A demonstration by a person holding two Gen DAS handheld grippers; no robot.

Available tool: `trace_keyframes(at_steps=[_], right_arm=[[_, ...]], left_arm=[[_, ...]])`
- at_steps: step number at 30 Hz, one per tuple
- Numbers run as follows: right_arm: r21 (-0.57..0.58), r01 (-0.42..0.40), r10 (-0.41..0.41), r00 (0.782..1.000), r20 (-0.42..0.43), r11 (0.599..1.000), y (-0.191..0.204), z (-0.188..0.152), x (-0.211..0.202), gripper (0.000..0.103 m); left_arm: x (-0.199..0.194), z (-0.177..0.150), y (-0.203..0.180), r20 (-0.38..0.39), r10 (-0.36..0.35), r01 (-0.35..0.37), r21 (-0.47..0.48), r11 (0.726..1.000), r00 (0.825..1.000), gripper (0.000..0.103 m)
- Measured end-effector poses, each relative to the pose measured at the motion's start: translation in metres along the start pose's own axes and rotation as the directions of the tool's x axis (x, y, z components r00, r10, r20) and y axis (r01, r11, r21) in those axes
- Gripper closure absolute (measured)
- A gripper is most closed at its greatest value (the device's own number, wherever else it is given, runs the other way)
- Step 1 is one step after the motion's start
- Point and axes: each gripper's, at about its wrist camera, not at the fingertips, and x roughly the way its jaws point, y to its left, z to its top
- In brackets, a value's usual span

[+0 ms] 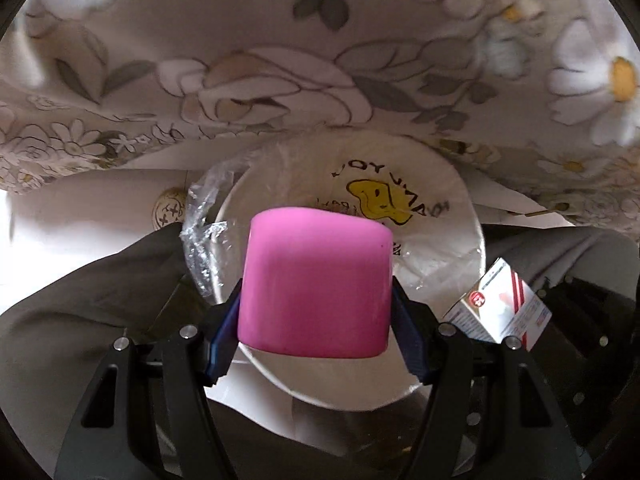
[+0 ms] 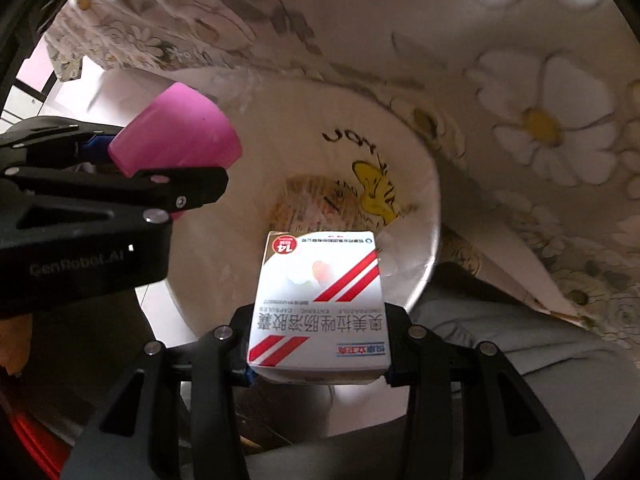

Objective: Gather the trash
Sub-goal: 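Open the left tool over the bowl while the right tool releases the medicine box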

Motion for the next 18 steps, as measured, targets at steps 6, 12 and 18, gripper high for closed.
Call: trace_keyframes(at_steps=[6,12,18], right_arm=[[0.048,-0.036,0.039,0.997,-0.061,0.998,-0.008,0.012,0.023,0.058],[0.066,-0.045,0.052,0.993,-0.109,0.997,-0.007,0.019,0.046,0.058],[0.099,-0.055,0.067,0.989,-0.129,0.994,-0.015,0.026,0.060,0.058]], left_arm=[[0.025,0.010,-0.005,-0.046,-0.014,0.014,-0.001,1.000,0.999,0.036],[0.049,0.019,0.001,-0.089,-0.035,0.033,-0.019,0.999,0.995,0.036],[0.067,0.024,0.000,-0.130,-0.059,0.055,-0.035,0.998,0.990,0.036]])
